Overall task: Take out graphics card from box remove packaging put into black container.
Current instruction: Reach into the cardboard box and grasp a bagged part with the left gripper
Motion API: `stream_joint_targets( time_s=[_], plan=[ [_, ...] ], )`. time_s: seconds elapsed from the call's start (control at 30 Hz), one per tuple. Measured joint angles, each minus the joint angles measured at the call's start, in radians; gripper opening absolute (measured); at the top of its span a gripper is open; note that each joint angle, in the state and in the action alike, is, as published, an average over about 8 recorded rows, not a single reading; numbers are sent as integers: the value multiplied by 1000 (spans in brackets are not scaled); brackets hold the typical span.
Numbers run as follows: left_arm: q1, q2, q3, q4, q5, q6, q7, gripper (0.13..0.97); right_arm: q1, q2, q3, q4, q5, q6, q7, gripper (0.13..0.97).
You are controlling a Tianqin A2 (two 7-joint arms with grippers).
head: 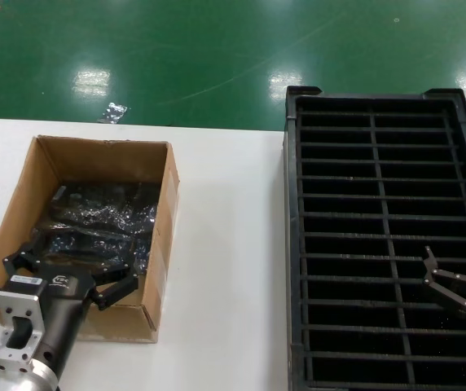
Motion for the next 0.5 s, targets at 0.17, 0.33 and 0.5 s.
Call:
stream_joint_targets(
  time_s=[0.17,0.33,0.5],
  plan=[
    [0,0,0,0,0,0,0,966,0,0,0,0,0,0,0,966],
    [0,0,0,0,0,0,0,966,0,0,0,0,0,0,0,966],
    [0,-9,3,-3,0,-2,0,966,0,0,0,0,0,0,0,966]
  ],
)
